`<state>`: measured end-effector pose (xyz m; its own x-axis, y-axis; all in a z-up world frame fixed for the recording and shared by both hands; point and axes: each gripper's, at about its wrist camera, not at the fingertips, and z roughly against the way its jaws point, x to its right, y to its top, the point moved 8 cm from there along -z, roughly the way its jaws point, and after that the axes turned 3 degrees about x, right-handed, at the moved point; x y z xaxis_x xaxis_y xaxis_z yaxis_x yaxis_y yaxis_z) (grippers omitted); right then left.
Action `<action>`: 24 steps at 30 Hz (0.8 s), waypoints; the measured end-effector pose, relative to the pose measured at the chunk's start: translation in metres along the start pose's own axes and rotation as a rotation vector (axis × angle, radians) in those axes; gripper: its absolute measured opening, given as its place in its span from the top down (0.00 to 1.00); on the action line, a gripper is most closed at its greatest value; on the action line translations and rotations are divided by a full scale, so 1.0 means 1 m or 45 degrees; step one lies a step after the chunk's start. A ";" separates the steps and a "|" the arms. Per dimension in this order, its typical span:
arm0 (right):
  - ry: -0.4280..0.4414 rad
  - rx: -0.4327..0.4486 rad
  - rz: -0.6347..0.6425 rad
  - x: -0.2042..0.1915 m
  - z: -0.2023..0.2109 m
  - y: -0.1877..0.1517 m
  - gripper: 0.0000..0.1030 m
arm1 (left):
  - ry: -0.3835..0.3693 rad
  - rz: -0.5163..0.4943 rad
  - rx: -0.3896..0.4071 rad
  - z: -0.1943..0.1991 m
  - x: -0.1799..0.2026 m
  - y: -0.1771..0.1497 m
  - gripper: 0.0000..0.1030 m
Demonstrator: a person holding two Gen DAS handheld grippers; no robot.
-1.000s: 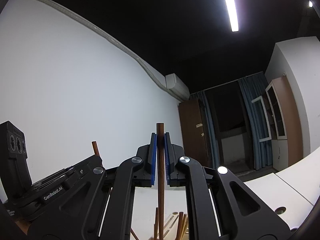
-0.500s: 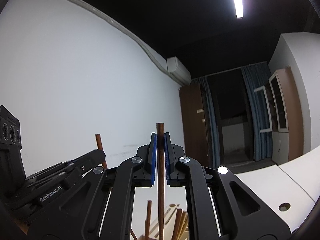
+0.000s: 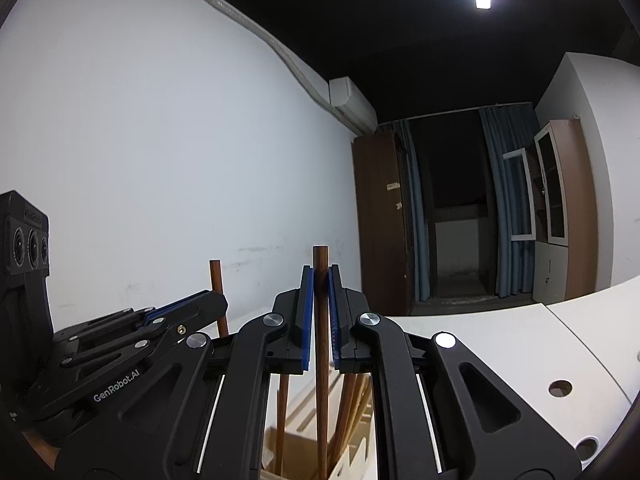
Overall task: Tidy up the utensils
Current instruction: 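Lower both brown chopsticks into the holder and open both tools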
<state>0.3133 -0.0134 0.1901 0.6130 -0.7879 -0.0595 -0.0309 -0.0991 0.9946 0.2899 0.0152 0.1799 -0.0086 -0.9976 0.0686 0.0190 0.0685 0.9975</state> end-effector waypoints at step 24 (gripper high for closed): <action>-0.031 -0.198 0.002 0.000 0.000 -0.033 0.92 | -0.043 0.008 -0.159 -0.005 -0.009 -0.037 0.94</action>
<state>0.3140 -0.0098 0.1576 0.5938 -0.8025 -0.0578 0.0917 -0.0039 0.9958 0.2940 0.0216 0.1422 -0.0419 -0.9961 0.0779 0.1436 0.0712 0.9871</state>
